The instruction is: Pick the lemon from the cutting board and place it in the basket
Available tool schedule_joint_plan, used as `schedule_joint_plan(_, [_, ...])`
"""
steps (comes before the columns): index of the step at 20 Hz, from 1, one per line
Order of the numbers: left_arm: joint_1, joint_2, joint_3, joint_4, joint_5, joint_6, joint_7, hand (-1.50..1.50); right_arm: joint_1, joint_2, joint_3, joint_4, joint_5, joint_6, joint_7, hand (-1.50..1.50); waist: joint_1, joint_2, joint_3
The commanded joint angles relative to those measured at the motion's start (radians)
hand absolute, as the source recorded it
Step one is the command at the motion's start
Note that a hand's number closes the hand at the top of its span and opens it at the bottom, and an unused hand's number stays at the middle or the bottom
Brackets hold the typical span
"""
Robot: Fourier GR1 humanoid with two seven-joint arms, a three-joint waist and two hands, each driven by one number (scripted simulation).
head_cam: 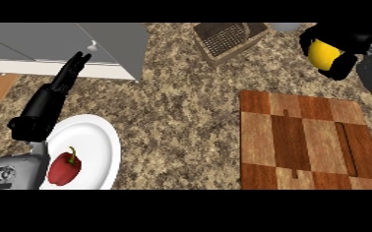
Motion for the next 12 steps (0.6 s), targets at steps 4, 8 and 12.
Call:
schedule_joint_plan(4, [-0.043, -0.017, -0.019, -0.012, 0.005, -0.009, -0.028, 0.00, -0.184, -0.034, -0.203, 0.150, -0.128, -0.117, -0.135, 1.50, 0.014, 0.012, 0.006])
schedule_joint_plan(8, [-0.027, -0.020, -0.025, -0.015, 0.003, -0.014, -0.029, 0.00, -0.263, -0.004, -0.363, 0.222, -0.308, -0.061, -0.228, 1.50, 0.010, 0.006, 0.006])
schedule_joint_plan(12, [-0.038, -0.020, -0.032, -0.018, -0.004, -0.017, -0.014, 0.00, -0.382, -0.012, -0.456, 0.302, -0.421, 0.084, -0.287, 1.50, 0.011, -0.002, 0.002])
